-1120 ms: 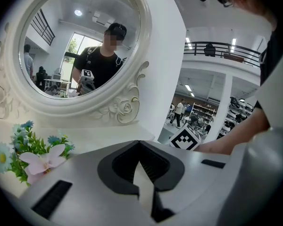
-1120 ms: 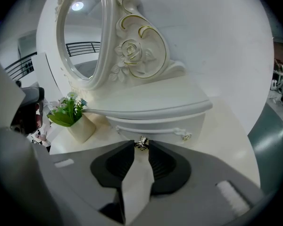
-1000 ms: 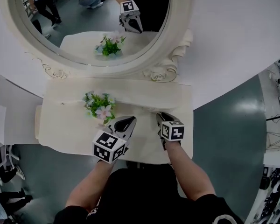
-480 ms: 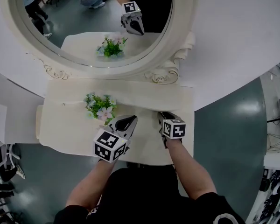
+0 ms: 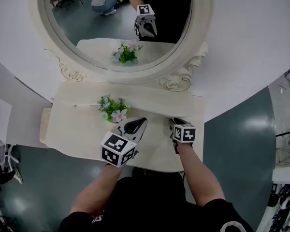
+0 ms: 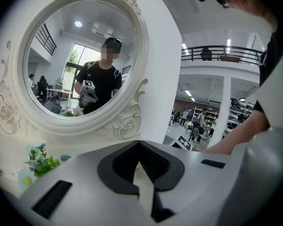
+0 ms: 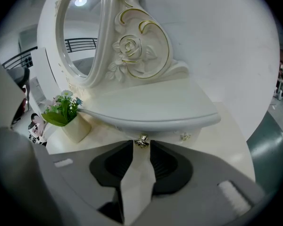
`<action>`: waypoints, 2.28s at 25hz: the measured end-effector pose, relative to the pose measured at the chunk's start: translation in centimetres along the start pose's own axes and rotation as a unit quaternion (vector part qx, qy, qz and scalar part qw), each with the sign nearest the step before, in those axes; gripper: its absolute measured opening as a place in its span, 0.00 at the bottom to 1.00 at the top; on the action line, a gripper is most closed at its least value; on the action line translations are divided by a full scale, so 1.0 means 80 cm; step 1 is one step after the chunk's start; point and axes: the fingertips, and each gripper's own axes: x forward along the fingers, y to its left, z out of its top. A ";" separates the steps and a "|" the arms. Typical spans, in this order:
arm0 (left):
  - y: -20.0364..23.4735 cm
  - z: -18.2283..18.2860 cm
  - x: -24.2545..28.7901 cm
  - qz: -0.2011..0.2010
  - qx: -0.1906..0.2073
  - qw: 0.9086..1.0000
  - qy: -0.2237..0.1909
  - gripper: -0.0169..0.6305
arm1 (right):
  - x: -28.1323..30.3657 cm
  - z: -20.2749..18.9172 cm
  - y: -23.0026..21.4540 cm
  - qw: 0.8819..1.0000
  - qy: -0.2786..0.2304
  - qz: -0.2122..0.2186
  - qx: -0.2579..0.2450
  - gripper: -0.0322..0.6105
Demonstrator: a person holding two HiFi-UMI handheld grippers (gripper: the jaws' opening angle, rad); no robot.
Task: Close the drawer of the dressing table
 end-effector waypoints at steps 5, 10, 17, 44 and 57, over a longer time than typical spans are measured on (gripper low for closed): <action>-0.004 0.005 -0.032 -0.004 0.015 1.000 -0.016 0.03 | -0.041 0.001 0.014 1.000 -0.024 -0.007 -0.006 0.24; -0.011 0.005 -0.060 -0.019 0.025 0.999 -0.027 0.03 | -0.104 0.009 0.043 0.997 -0.069 -0.008 -0.031 0.17; -0.024 0.016 -0.080 -0.032 0.039 0.998 -0.040 0.03 | -0.198 0.032 0.078 0.990 -0.133 0.008 -0.054 0.07; -0.145 0.058 -0.040 0.018 0.061 0.996 -0.068 0.03 | -0.487 0.052 -0.016 0.939 -0.331 0.041 -0.079 0.06; -0.168 0.074 -0.030 0.011 0.072 0.994 -0.076 0.03 | -0.487 0.081 0.000 0.928 -0.354 0.057 -0.103 0.06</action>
